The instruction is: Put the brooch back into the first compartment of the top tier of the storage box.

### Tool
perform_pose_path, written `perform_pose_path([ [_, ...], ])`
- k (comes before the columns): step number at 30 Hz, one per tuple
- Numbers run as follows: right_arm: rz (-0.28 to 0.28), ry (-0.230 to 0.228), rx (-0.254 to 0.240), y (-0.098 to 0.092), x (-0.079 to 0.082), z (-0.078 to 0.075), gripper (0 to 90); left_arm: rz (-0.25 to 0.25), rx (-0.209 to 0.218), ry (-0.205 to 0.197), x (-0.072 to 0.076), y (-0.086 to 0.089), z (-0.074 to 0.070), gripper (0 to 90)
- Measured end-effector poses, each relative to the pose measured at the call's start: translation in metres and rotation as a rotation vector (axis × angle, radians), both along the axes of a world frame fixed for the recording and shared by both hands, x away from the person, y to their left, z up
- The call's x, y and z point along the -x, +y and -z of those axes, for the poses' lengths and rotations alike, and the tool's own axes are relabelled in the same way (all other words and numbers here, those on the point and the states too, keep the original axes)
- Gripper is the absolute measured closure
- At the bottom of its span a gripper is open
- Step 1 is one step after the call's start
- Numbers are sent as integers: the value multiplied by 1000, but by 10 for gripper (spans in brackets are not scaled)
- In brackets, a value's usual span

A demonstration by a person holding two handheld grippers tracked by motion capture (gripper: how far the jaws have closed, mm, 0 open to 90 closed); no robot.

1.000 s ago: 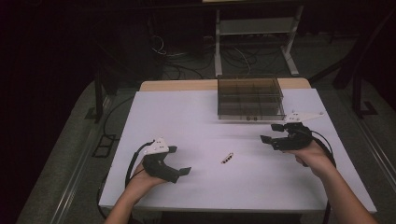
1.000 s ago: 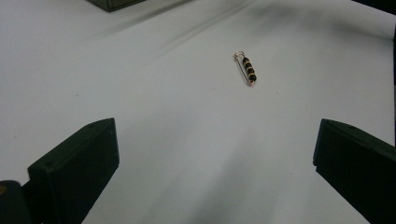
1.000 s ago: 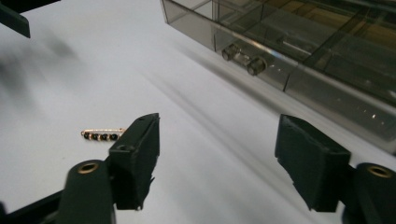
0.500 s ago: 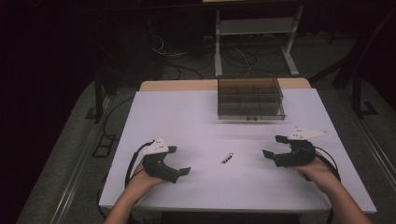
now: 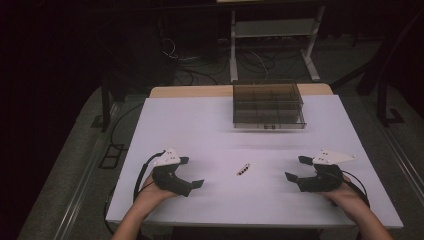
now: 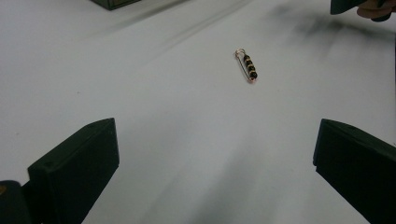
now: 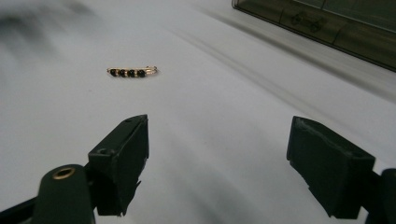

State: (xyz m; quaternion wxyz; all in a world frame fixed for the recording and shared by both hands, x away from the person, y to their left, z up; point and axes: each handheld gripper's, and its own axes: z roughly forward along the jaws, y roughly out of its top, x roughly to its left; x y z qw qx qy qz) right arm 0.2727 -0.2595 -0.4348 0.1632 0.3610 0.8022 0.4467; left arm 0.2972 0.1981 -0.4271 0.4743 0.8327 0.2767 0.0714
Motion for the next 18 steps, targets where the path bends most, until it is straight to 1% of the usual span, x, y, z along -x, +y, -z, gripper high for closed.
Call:
perform_pose_path([
  [2,4,5,-7,-2,3,1,204,1,-2,1,0,0,0,0],
  [6,4,6,-6,-4,10,5,204,3,-7,1,0,-1,1,0],
  [8,-4,7,1,-4,12,6,204,7,0,4,0,-1,1,0],
  [9,-12,6,7,-4,12,7,204,9,4,3,0,-2,1,0],
  [11,-11,3,15,-3,12,7,204,8,9,0,0,-2,0,0],
  [18,-17,7,15,-1,12,7,203,10,7,0,-2,-4,0,0],
])
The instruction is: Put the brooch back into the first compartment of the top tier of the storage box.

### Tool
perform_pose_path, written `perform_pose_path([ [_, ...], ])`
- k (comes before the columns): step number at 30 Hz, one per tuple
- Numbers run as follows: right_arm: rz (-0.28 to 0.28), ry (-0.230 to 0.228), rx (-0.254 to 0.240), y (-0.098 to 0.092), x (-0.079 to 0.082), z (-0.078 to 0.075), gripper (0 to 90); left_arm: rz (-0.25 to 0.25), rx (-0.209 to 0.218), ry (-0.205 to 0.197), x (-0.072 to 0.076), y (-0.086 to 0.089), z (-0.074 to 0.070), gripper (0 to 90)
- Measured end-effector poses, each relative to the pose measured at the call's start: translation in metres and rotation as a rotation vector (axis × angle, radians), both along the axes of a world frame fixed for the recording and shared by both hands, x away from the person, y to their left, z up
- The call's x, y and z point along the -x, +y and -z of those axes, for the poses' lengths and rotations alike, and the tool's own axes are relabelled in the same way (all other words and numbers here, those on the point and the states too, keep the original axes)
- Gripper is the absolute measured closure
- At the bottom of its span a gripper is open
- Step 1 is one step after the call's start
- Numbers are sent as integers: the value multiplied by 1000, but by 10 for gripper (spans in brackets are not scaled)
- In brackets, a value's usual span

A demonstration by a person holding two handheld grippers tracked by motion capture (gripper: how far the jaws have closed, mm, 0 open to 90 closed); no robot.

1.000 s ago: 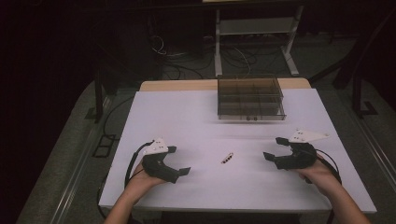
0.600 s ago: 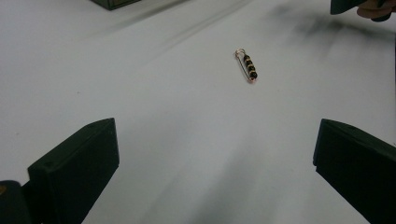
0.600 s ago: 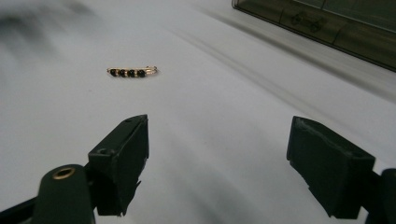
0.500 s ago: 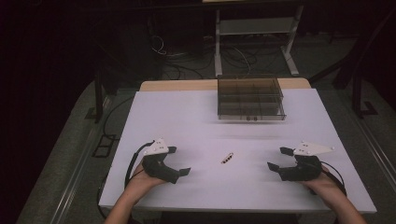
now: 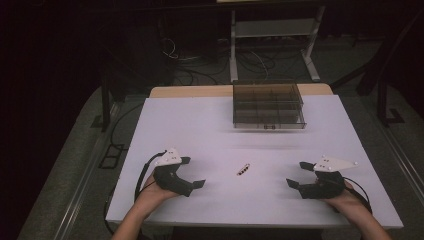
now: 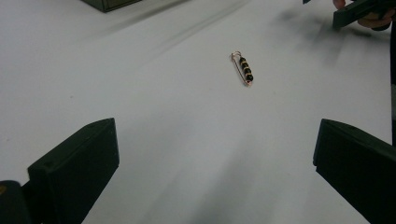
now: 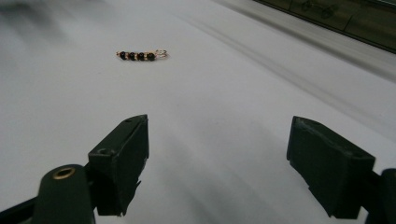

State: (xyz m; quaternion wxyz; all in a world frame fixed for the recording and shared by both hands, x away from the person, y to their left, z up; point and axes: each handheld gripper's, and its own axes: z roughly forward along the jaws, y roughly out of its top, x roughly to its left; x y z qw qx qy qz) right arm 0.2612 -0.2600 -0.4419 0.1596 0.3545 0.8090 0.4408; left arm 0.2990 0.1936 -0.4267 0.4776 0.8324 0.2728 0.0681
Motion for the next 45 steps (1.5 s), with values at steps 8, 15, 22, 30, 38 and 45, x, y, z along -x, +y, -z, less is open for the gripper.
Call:
perform_pose_path([
  [8,-6,6,4,2,0,0,204,14,-6,-11,-5,-9,-2,0],
  [15,5,9,2,0,0,0,204,26,-13,-12,-8,-18,-1,0],
  [22,7,6,1,0,0,-1,204,31,-7,-2,-12,-25,0,0],
  [30,12,6,-2,-2,0,-2,204,36,-5,1,-15,-31,1,0],
  [38,4,5,3,1,1,-2,204,33,5,2,-21,-36,0,0],
  [45,12,7,-5,-1,-1,-1,204,28,9,-2,-27,-41,-1,0],
])
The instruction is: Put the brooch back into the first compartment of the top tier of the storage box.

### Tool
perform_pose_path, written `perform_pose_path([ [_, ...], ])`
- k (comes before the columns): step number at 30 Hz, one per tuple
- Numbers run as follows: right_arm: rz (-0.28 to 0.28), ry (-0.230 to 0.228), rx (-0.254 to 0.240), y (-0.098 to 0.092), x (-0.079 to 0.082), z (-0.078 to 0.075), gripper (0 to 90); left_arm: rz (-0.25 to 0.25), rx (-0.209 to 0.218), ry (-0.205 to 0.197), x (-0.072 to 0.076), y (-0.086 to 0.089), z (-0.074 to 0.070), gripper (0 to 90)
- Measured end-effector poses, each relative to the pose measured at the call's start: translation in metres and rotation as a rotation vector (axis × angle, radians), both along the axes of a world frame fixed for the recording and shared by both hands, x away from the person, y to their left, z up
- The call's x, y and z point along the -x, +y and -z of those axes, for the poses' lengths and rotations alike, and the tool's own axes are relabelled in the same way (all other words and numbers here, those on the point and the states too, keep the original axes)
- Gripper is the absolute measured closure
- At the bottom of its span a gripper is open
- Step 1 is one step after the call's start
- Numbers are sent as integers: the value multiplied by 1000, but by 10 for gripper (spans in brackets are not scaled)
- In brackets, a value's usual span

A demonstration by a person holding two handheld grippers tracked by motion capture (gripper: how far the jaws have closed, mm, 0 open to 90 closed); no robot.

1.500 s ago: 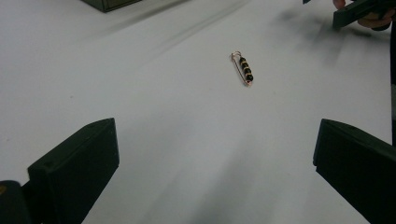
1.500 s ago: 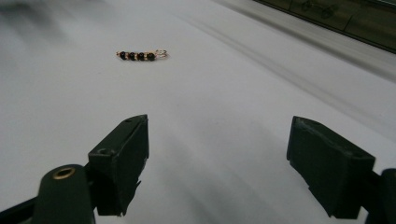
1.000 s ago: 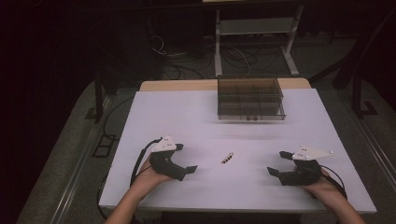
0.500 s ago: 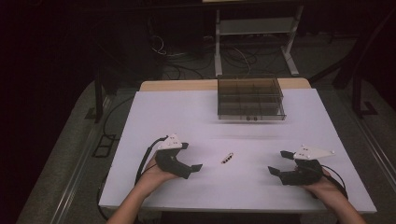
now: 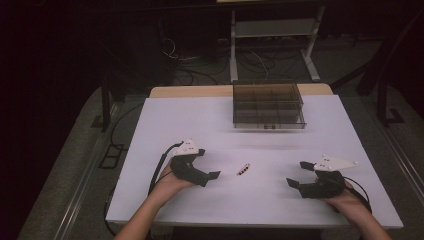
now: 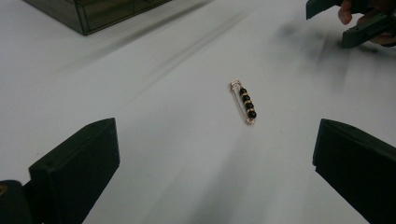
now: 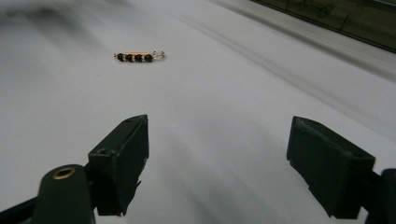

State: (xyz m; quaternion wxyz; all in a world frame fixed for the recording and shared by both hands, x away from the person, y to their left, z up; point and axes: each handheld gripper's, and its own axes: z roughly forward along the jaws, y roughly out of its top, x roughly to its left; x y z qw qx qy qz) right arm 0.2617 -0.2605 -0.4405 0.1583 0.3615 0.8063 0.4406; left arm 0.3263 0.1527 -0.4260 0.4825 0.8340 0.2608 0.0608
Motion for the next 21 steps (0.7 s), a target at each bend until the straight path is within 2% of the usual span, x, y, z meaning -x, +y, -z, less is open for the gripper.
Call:
perform_pose_path([
  [17,-6,2,3,1,0,1,204,-28,26,2,-11,-15,-5,0],
  [21,-8,3,5,1,0,1,204,-28,20,-5,-13,-19,-5,33],
])
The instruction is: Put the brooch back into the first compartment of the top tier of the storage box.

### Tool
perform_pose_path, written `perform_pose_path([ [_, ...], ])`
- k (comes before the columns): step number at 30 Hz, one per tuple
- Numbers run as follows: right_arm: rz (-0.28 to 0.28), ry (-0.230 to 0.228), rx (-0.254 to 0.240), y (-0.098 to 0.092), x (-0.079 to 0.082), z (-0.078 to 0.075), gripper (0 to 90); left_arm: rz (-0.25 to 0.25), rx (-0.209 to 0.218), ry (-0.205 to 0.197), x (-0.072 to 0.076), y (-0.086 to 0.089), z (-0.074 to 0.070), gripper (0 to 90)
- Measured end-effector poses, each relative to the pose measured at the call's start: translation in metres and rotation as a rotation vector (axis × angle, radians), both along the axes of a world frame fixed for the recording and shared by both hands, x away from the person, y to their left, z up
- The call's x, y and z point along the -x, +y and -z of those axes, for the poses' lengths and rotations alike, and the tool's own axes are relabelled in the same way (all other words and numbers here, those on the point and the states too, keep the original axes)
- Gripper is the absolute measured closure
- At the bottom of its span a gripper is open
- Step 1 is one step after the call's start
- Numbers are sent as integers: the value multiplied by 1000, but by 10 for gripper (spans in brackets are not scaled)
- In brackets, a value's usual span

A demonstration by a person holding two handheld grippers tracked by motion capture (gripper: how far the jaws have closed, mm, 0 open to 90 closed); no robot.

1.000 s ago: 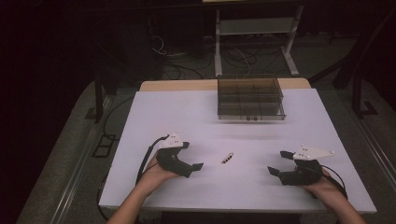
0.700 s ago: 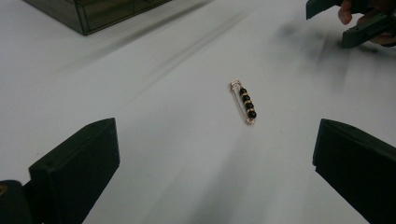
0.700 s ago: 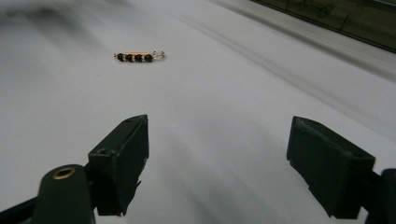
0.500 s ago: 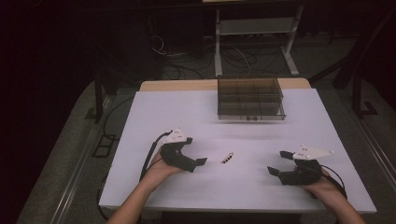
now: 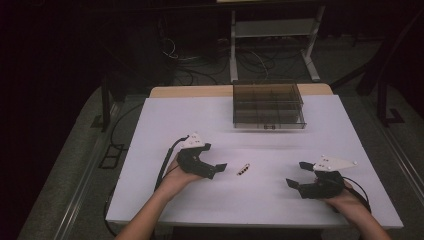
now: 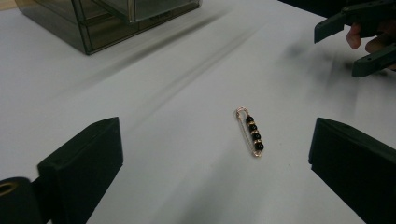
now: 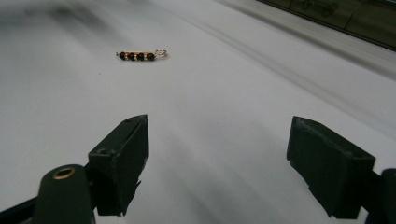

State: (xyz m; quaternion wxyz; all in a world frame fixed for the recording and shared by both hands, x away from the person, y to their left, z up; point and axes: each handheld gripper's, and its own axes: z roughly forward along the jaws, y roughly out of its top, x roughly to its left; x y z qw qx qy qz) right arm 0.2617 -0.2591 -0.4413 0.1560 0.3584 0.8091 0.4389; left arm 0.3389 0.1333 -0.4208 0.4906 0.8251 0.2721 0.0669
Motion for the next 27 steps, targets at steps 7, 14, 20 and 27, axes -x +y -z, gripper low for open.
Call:
perform_pose_path([
  [7,-2,-2,-5,1,0,-1,204,21,-12,-4,-2,-8,0,109],
  [14,-4,2,-15,1,0,-1,204,30,-8,-8,-3,-15,-1,146],
  [20,-2,2,-22,0,0,-2,204,42,-3,-8,-4,-24,-1,201],
  [27,-6,5,-26,1,1,-2,204,60,-16,-4,-4,-34,1,238],
])
